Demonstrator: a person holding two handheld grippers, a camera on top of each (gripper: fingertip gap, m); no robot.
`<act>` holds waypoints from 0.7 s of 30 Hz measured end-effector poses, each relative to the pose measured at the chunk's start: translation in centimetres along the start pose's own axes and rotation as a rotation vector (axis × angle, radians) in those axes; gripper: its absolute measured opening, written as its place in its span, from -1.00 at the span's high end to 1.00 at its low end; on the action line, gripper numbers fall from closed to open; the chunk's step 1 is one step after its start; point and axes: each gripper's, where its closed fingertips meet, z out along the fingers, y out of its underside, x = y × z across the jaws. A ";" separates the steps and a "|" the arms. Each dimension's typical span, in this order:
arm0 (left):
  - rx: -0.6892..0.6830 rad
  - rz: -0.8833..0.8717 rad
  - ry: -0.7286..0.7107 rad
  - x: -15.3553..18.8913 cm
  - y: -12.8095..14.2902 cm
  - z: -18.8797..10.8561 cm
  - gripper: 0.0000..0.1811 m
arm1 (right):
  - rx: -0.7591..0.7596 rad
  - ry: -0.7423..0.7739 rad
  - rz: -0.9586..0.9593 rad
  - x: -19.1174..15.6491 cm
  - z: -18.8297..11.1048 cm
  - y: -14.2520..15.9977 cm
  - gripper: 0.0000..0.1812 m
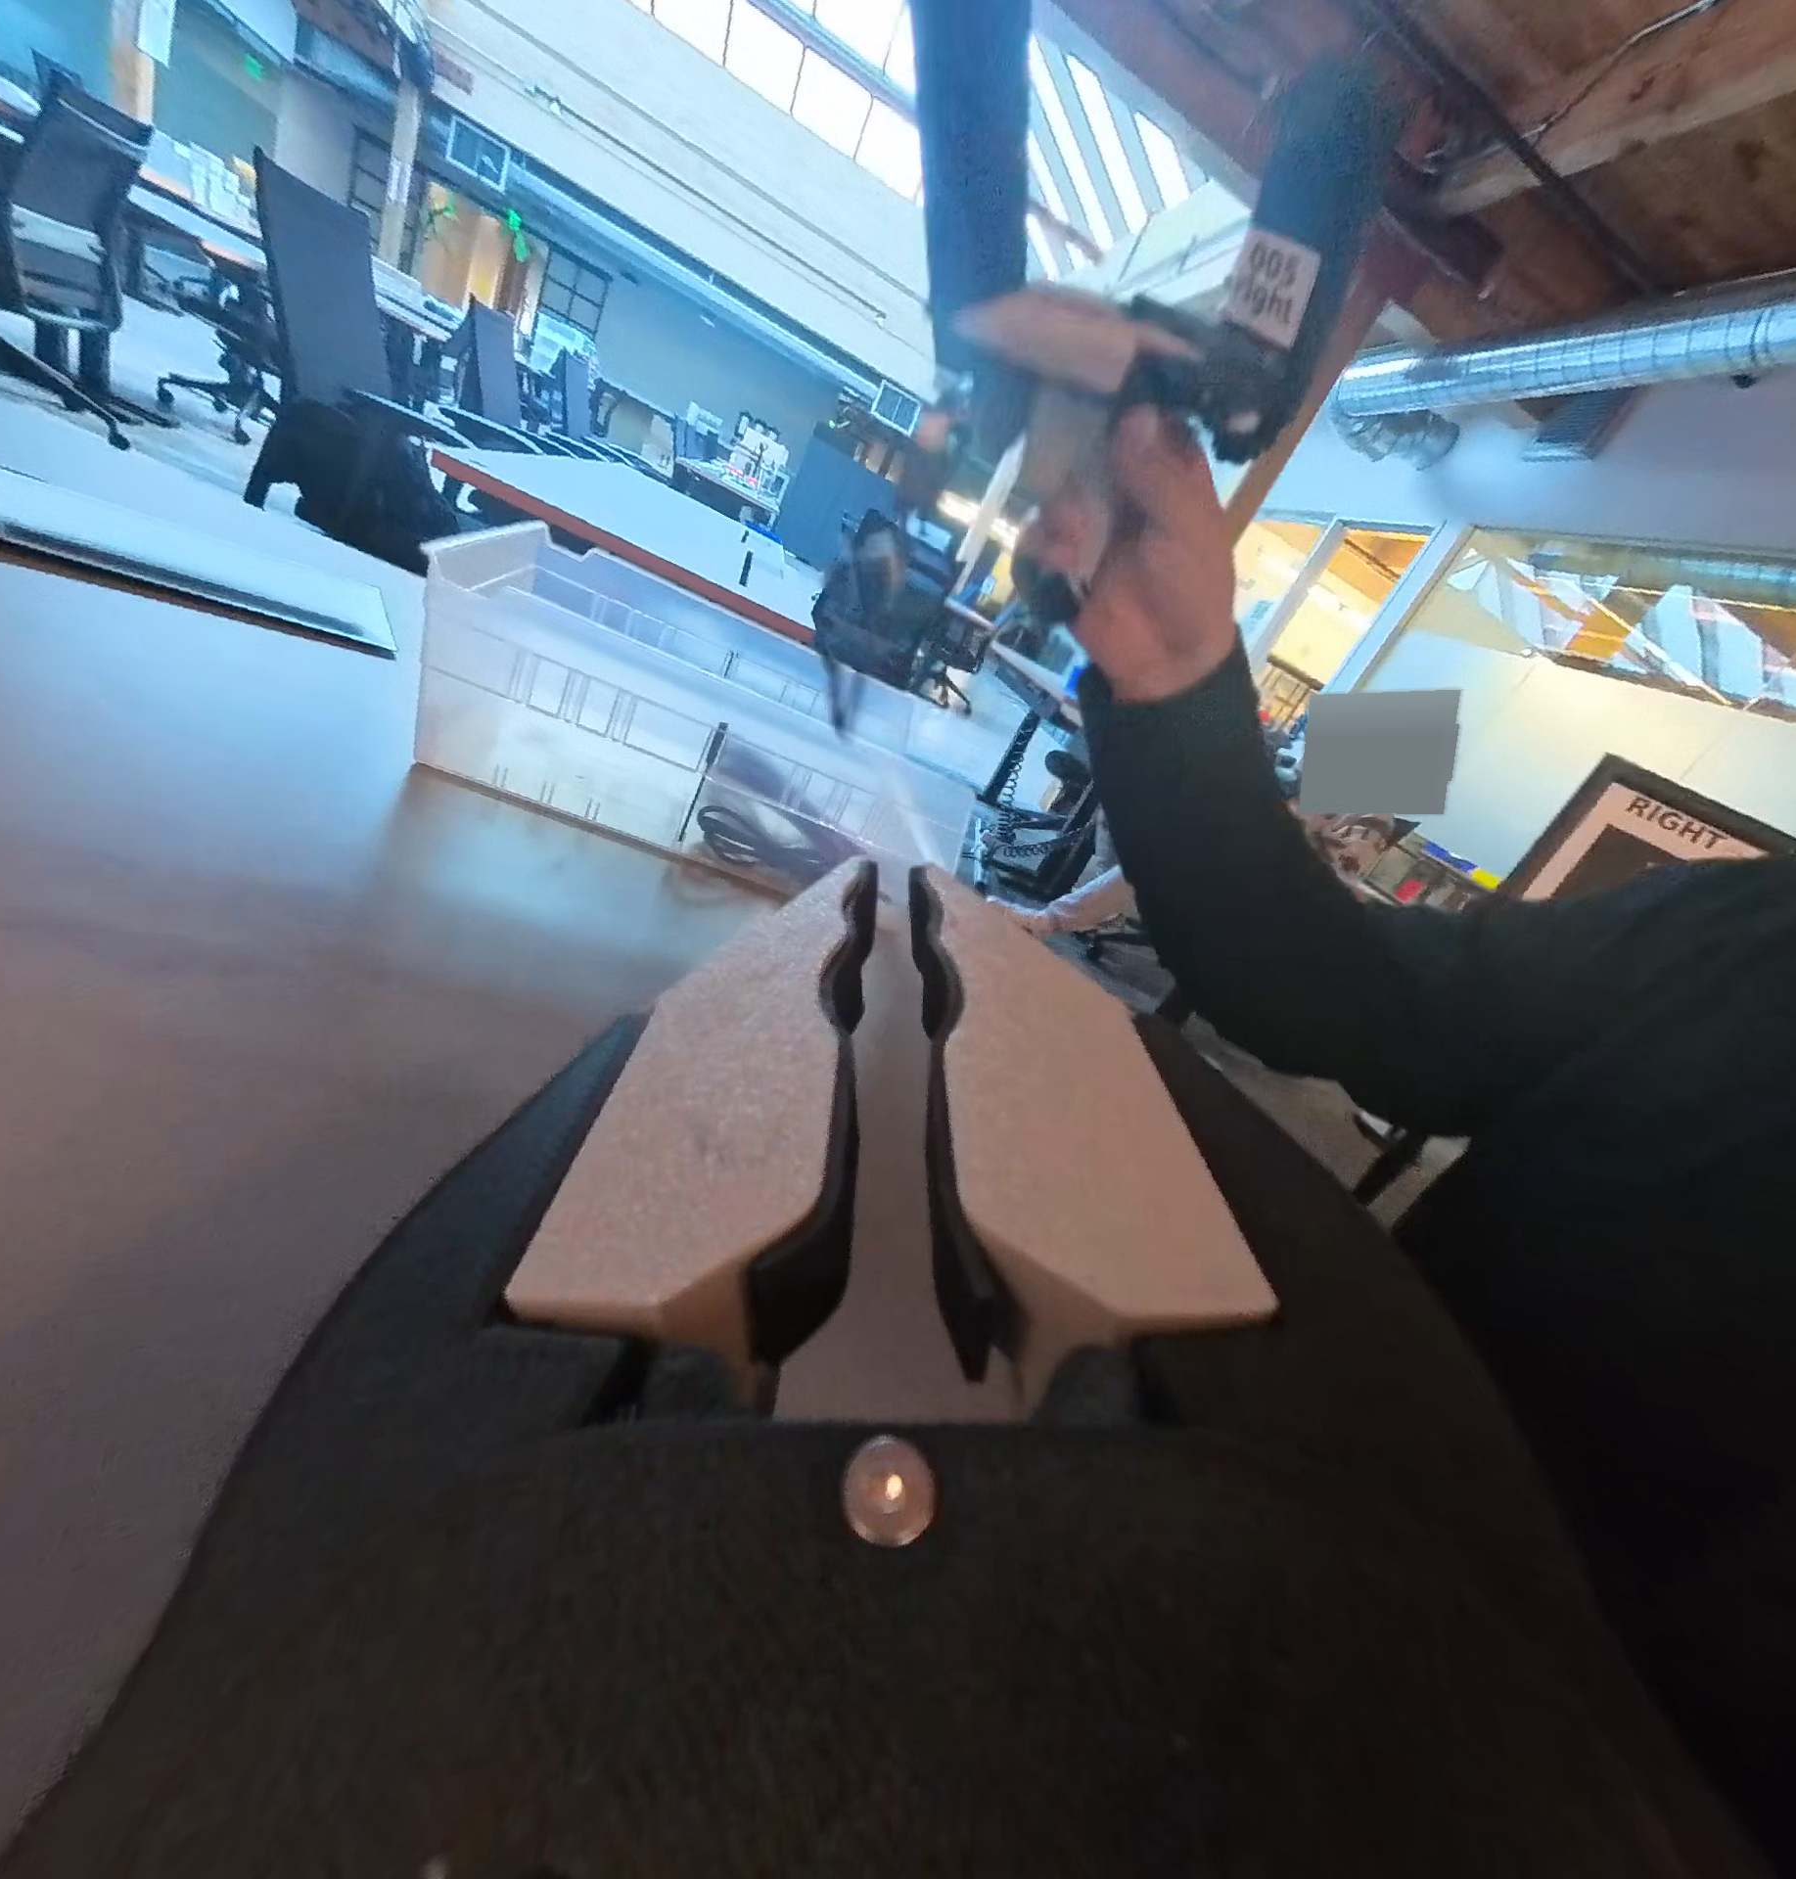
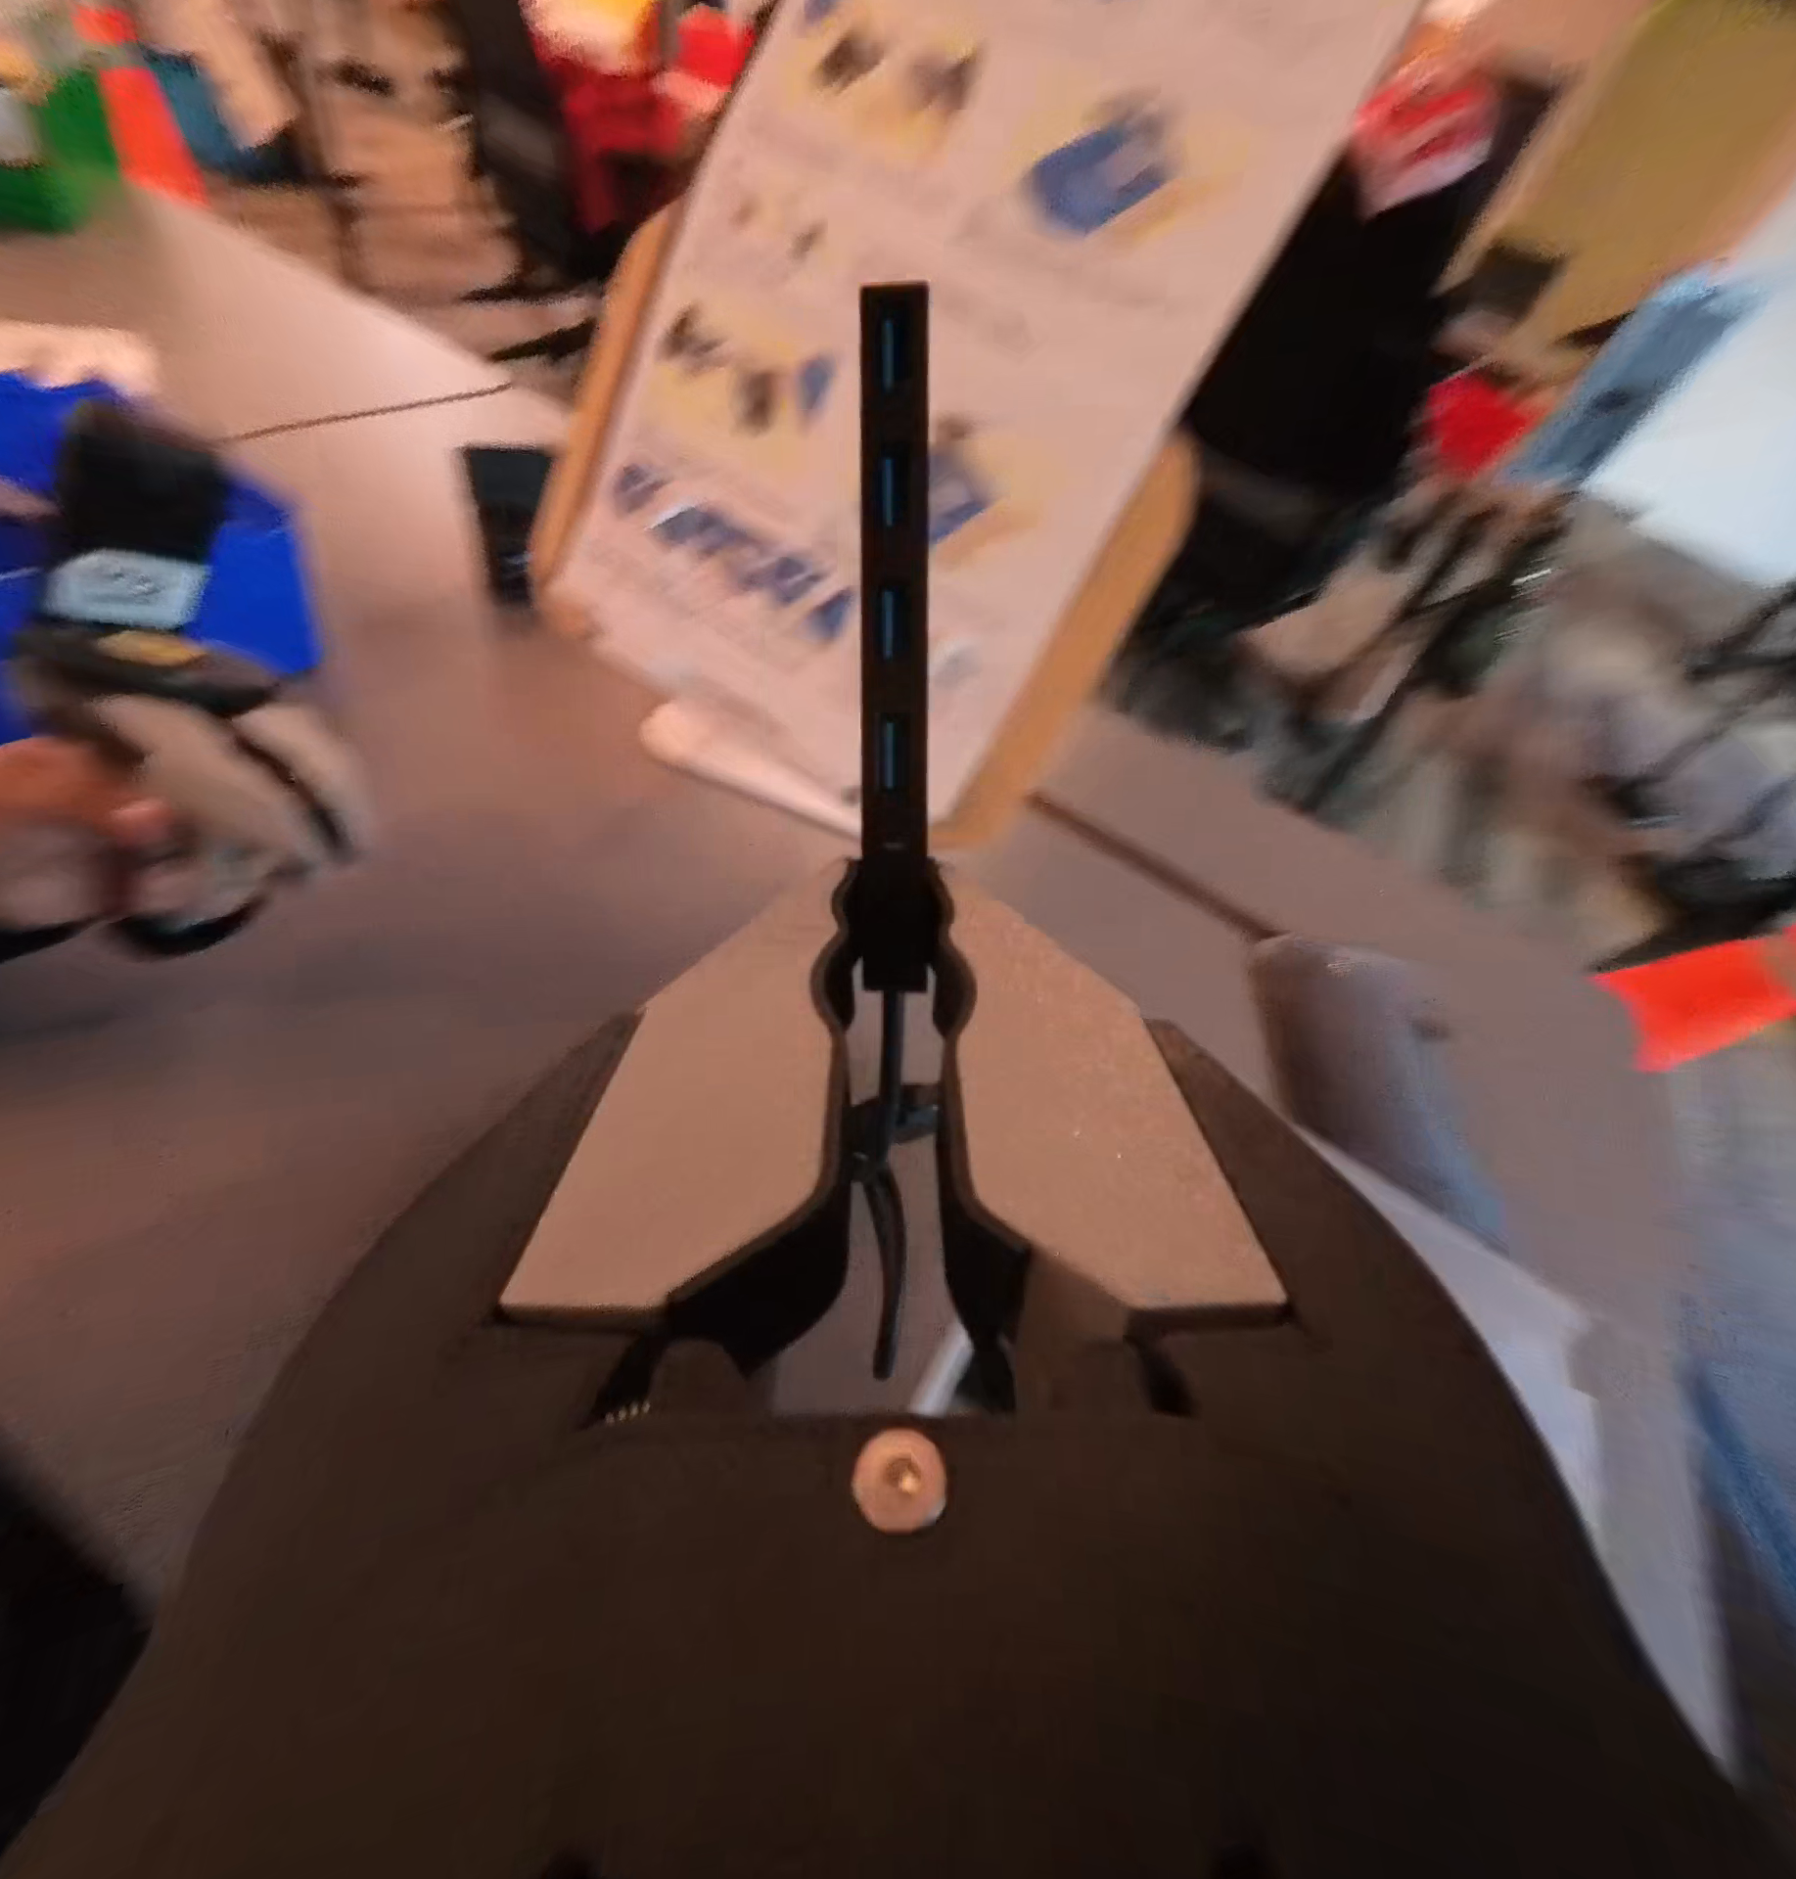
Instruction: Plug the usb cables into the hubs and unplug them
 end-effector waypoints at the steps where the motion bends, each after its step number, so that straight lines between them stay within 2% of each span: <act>1: -0.011 -0.007 -0.001 -0.1 0.2 0.1 0.96 | 0.033 0.070 -0.024 2.2 -0.8 -0.9 0.92; 4: -0.041 -0.013 -0.010 -0.3 0.9 0.5 0.96 | 0.060 0.199 -0.059 7.9 -1.9 -1.9 0.92; 7: -0.054 -0.017 -0.013 -0.5 1.2 0.7 0.97 | 0.021 0.276 -0.047 12.8 -1.6 0.1 0.93; 9: -0.058 -0.025 -0.011 -0.5 1.3 0.7 0.98 | -0.046 0.276 -0.053 15.3 -0.5 3.4 0.93; 11: -0.057 -0.028 -0.008 -0.5 1.3 0.7 0.99 | -0.186 0.191 -0.029 16.4 1.3 8.6 0.88; 13: -0.056 -0.030 -0.010 -0.6 1.3 0.6 0.99 | -0.363 0.135 0.061 17.5 2.1 14.0 0.65; 14: -0.056 -0.031 -0.010 -0.6 1.3 0.6 0.99 | -0.417 0.142 0.090 18.2 1.9 15.6 0.73; 15: -0.057 -0.032 -0.009 -0.6 1.3 0.6 1.00 | -0.422 0.147 0.103 18.7 1.7 16.1 0.77; 17: -0.062 -0.037 -0.006 -0.6 1.4 0.7 1.00 | -0.375 0.153 0.120 19.0 1.3 15.1 0.81; 21: -0.078 -0.035 0.001 -0.4 1.7 0.9 1.00 | -0.240 0.114 0.110 17.0 0.9 10.6 0.82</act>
